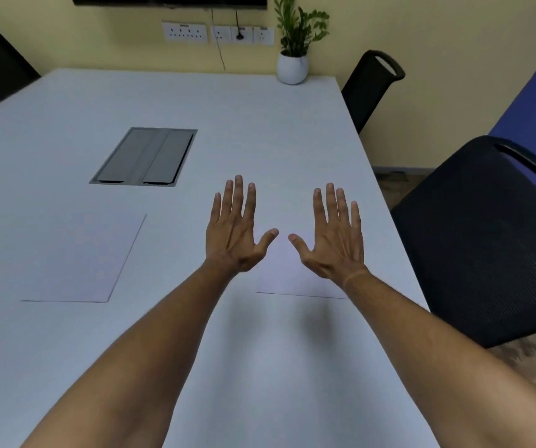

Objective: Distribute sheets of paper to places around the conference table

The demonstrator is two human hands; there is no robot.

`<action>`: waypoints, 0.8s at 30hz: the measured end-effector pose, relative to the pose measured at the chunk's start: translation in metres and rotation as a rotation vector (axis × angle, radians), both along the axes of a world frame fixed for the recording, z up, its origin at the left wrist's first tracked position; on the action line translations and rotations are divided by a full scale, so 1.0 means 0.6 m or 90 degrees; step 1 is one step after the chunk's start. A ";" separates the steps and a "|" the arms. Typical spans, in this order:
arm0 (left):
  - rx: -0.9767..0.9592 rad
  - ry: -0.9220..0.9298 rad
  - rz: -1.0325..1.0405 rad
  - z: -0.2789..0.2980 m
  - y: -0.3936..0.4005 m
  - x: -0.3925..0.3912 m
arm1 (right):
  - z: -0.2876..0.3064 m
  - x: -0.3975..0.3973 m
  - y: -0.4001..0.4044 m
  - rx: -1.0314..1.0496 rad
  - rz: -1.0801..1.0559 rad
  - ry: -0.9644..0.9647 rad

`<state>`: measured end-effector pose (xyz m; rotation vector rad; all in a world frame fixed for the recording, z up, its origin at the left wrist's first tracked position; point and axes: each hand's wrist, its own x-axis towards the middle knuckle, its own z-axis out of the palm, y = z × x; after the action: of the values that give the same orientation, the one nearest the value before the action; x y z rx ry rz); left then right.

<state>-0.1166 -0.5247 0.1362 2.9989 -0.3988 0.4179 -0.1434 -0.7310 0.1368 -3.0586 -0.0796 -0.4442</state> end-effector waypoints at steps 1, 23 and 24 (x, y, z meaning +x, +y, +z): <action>0.001 -0.006 0.007 0.007 0.008 -0.015 | 0.007 -0.012 0.007 -0.002 0.005 -0.005; 0.016 -0.060 0.173 0.123 0.303 -0.374 | 0.095 -0.281 0.305 0.044 0.184 -0.070; 0.015 -0.058 0.182 0.122 0.323 -0.380 | 0.095 -0.284 0.322 0.045 0.190 -0.072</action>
<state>-0.3446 -0.3309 0.2095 3.0748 0.0213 0.5773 -0.3138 -0.5375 0.1939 -2.8818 -0.5038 -0.5826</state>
